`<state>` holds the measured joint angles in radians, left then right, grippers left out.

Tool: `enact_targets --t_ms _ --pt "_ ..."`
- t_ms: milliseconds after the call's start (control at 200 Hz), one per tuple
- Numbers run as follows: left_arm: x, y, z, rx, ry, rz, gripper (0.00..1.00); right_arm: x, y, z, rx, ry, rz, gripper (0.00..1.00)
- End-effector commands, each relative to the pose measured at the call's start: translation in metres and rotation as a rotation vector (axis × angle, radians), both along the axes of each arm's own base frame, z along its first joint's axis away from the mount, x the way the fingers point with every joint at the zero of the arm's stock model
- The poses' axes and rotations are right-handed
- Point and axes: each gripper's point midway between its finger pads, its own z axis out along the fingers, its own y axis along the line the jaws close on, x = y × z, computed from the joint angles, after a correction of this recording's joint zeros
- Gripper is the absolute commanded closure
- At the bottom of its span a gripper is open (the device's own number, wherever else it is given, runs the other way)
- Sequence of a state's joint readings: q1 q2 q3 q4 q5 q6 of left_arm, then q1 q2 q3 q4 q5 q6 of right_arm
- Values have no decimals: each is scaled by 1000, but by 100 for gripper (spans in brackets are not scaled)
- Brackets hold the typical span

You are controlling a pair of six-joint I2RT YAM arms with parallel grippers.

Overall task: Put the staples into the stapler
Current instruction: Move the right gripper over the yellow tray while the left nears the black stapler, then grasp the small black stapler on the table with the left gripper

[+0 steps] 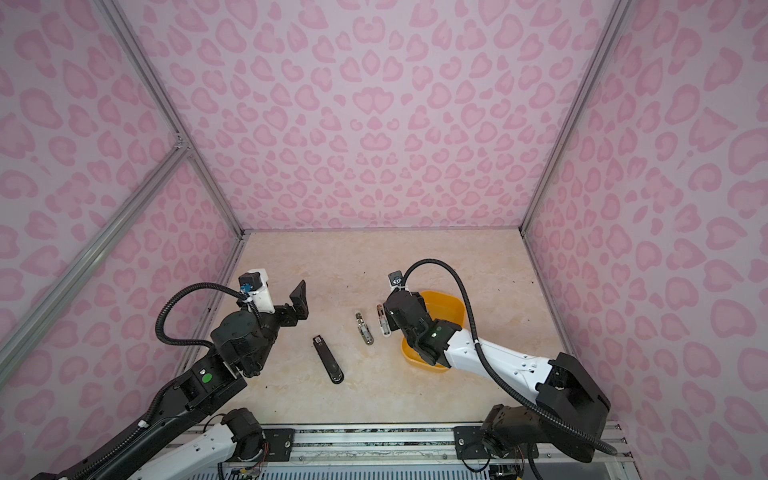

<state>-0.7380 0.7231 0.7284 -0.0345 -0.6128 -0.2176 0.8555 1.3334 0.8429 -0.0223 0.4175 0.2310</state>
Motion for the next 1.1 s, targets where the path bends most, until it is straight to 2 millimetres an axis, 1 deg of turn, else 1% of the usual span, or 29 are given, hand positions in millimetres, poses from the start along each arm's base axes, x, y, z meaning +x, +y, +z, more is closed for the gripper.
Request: enact_targets --t_ms 0,45,95,135,180,240,305,340,370,405,480,530,580,620,715,865,990,1100 --pt "-2 -39 48 12 -66 -207 1 2 -11 10 17 -33 -38 43" --pt "-2 -49 70 43 -85 -258 1 2 -14 12 38 -32 -42 42" --pt "-6 -63 89 112 -111 -336 1 1 -20 15 60 -31 -50 40" --pt "-13 -77 100 243 -153 -436 5 1 -24 16 73 -32 -59 39" --pt "-22 -89 100 414 -182 -535 12 1 -30 19 83 -37 -72 38" --pt "-20 -87 90 596 -185 -547 13 0 -38 21 94 -41 -87 37" --pt "-11 -78 66 798 -138 -522 13 0 -44 24 107 -48 -101 36" --pt "-5 -74 49 908 -101 -511 12 -1 -47 26 119 -54 -103 36" --pt "-2 -72 30 1005 -62 -524 12 -2 -48 28 132 -59 -100 36" --pt "-2 -70 1 1123 3 -580 12 -4 -48 30 143 -64 -87 36" --pt "-17 -68 -65 1342 125 -780 18 -8 -50 36 172 -85 -74 35" --pt "-33 -67 -102 1425 166 -918 19 -10 -51 39 182 -101 -64 34" --pt "-46 -67 -129 1473 165 -1026 17 -12 -54 41 194 -123 -64 33" --pt "-50 -66 -144 1517 153 -1073 17 -13 -56 43 205 -144 -68 32" --pt "-54 -67 -165 1556 173 -1144 17 -15 -60 44 223 -164 -70 32" --pt "-57 -79 -180 1573 256 -1230 16 -17 -63 45 233 -176 -70 31" --pt "-59 -87 -204 1654 356 -1307 19 -19 -66 48 237 -188 -71 30" --pt "-63 -92 -217 1697 415 -1351 20 -20 -71 50 241 -199 -81 30"
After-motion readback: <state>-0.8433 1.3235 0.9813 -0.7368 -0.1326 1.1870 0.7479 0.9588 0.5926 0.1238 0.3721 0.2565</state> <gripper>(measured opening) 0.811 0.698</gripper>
